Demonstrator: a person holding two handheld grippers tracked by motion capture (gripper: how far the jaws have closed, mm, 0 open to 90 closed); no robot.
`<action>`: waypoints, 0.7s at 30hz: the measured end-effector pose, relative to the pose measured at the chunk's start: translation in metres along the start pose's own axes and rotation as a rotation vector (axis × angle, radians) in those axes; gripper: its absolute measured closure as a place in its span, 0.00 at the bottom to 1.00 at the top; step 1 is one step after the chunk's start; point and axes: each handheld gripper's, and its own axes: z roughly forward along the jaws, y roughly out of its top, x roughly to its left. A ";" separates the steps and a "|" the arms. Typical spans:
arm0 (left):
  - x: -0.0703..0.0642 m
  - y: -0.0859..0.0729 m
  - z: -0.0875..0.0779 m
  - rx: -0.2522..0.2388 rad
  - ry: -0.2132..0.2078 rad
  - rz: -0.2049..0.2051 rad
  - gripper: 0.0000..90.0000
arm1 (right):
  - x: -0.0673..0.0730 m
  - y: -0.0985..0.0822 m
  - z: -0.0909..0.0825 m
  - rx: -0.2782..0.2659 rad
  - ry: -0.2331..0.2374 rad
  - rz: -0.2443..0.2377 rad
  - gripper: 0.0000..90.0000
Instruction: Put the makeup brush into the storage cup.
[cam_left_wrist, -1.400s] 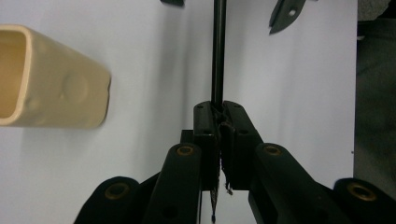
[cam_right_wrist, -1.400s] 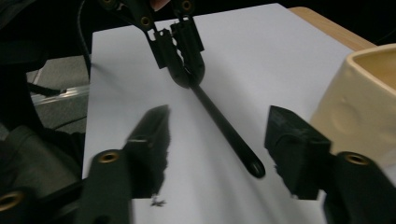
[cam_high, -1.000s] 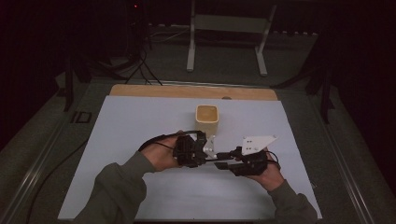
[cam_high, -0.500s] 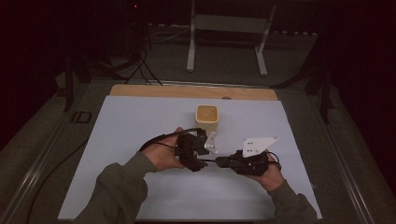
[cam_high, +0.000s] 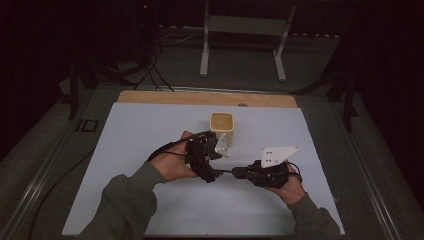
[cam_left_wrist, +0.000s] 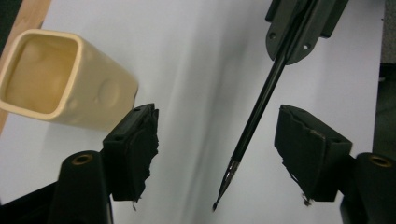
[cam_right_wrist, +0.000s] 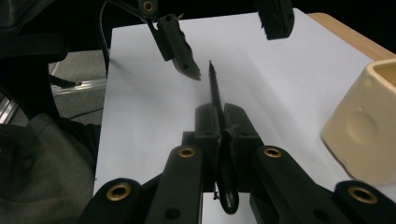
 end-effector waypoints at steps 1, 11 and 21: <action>0.000 0.000 0.000 -0.001 0.002 -0.002 0.31 | 0.000 0.000 0.000 0.000 0.000 0.000 0.94; 0.003 -0.002 -0.001 -0.004 0.028 -0.022 0.24 | 0.000 -0.001 -0.002 -0.004 -0.007 0.006 0.94; 0.007 -0.010 -0.001 -0.016 0.042 -0.064 0.19 | -0.001 -0.007 -0.006 -0.011 -0.023 0.016 0.94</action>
